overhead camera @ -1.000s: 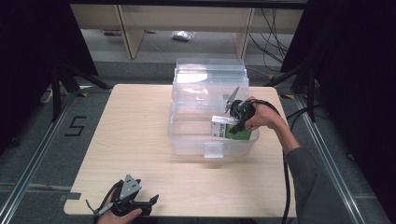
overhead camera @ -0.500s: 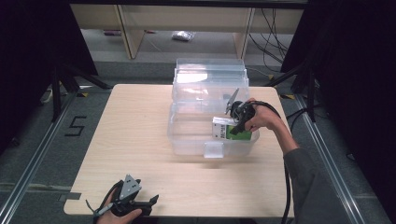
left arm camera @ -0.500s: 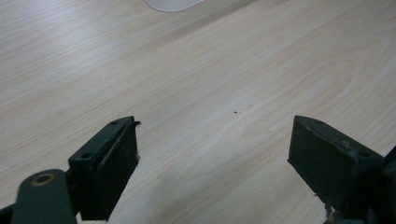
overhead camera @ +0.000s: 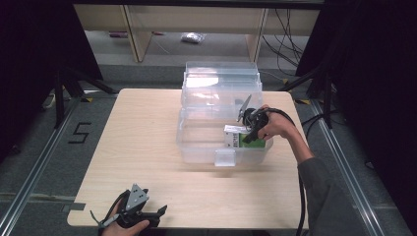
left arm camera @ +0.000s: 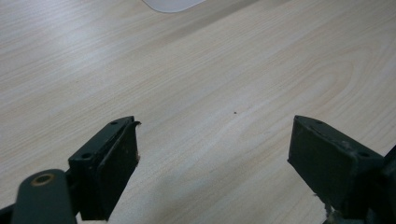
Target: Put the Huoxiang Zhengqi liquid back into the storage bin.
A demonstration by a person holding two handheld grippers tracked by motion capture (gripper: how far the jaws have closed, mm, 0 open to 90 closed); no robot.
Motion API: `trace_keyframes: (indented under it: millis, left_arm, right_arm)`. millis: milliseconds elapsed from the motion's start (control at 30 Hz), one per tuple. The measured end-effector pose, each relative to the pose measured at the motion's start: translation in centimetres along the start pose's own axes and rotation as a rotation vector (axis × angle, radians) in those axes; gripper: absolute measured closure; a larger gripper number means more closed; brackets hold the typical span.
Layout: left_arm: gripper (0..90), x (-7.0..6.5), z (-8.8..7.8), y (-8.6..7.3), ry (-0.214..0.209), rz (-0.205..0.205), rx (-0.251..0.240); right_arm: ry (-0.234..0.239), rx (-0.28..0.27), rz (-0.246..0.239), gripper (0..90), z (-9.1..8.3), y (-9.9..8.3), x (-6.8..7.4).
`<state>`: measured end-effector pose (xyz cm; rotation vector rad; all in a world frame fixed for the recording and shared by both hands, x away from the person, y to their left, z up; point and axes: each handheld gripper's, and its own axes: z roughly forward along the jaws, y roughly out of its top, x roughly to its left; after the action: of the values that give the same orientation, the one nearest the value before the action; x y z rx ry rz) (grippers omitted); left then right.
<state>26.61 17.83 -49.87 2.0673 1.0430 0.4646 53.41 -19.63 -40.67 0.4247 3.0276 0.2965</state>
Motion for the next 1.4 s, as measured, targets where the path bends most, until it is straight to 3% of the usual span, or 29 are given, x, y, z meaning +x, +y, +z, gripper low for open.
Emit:
trace_keyframes:
  millis: [133,167,233,500,533,600,667,800,833,933,1033,1100,1167,1400]
  left_arm:
    - [15.2,0.0,0.0,0.0,0.004,0.002,0.002]
    - [15.2,0.0,0.0,0.0,0.004,0.002,0.002]
    - [15.2,0.0,0.0,0.0,0.003,0.001,-0.001]
    - [15.2,0.3,-0.2,0.0,-0.004,0.042,0.024]
    - [15.2,0.2,-0.2,0.0,-0.004,0.031,0.02]
    - [15.2,0.2,-0.2,0.1,-0.005,0.031,0.017]
    - [15.2,0.0,0.0,0.0,0.0,0.004,-0.004]
    - [15.2,0.0,0.0,0.0,0.006,0.002,0.0]
    - [15.2,0.0,0.0,0.0,0.006,0.002,0.0]
    - [15.2,0.0,0.0,0.0,0.005,0.003,0.001]
    - [15.2,0.1,0.0,0.0,0.006,0.01,0.008]
    - [15.2,0.0,-0.1,0.1,0.006,0.008,0.013]
    - [15.2,0.1,-0.3,0.1,-0.001,0.033,0.018]
    - [15.2,0.1,-0.3,0.1,0.0,0.041,0.025]
  right_arm:
    - [0.016,0.011,0.011,64.4,0.5,-0.4,0.0]
    - [0.014,0.03,0.06,64.4,0.4,-0.4,0.4]
    - [0.02,0.013,0.006,64.5,0.6,-0.4,0.1]
    - [0.009,0.017,0.007,64.3,0.6,-0.4,0.2]
    - [0.014,0.028,0.027,64.3,0.7,-0.3,0.4]
    - [0.016,0.018,-0.003,64.2,0.8,-0.3,0.3]
    - [0.014,0.024,0.002,64.1,0.9,-0.1,0.3]
    - [0.011,0.036,0.022,63.6,0.8,-0.1,0.5]
    - [0.017,0.034,-0.005,63.5,0.9,-0.2,0.3]
    - [0.019,0.058,0.013,62.2,0.8,-0.3,0.6]
    - [0.044,0.024,-0.021,61.0,0.1,-0.4,0.5]
    - [0.025,0.011,0.02,58.6,-0.6,-0.5,0.8]
    - [0.019,-0.012,0.022,57.0,-1.3,-0.5,0.8]
    - [-0.011,-0.06,0.044,50.1,-3.3,-0.8,1.3]
